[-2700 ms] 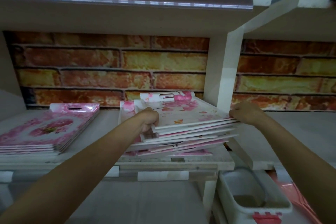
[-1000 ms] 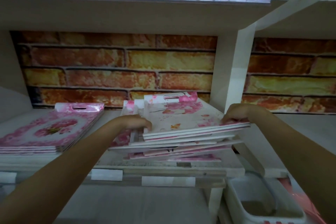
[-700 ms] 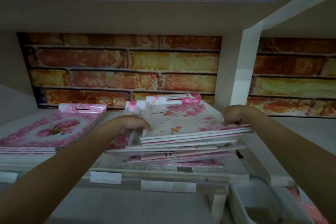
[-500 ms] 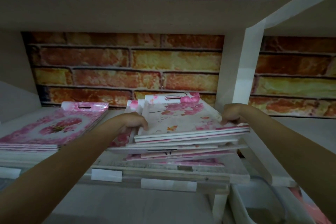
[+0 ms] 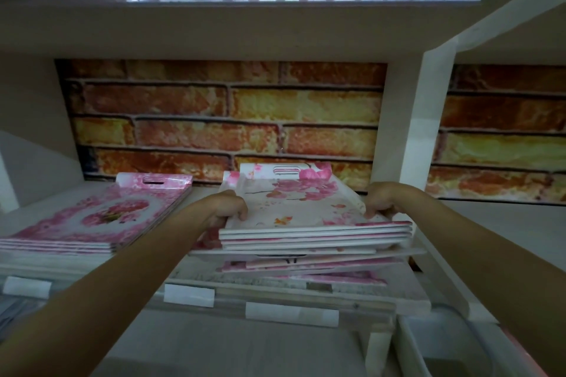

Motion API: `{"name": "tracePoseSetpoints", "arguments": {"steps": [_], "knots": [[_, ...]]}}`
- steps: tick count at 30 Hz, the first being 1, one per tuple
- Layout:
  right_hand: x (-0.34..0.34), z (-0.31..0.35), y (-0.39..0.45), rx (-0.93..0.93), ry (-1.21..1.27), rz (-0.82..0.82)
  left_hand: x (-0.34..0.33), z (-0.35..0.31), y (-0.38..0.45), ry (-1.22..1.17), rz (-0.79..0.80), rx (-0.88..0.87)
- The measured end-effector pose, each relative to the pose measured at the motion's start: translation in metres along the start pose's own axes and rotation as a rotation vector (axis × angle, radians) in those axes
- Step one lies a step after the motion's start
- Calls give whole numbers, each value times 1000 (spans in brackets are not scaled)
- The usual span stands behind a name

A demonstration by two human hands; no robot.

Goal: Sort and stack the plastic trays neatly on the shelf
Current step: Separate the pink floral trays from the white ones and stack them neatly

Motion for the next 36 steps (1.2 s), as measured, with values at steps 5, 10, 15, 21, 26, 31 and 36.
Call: {"name": "tracePoseSetpoints", "arguments": {"steps": [5,10,15,21,26,31,36], "knots": [[-4,-2,-3,22,39,34,20,2,0,307,-22,-10],[-7,-7,-4,22,37,33,24,15,-12,162,32,59],[-7,-3,-6,20,12,-13,20,14,-17,41,50,37],[-12,2,-9,-18,123,30,32,16,-14,125,-18,16],[-19,20,-20,9,68,-2,34,11,-22,100,-80,3],[-28,26,-20,9,163,2,39,11,-18,133,-123,-40],[-33,26,-13,20,207,2,41,11,-17,128,-133,-39]]}}
Point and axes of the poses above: each hand's wrist, its own y-axis towards the middle knuckle, its own x-axis out of the back of the hand, z = x × y, the point moved 5 cm from there along y, towards the middle knuckle, and after that the axes turned 12 degrees about -x, right-handed, at the moved point
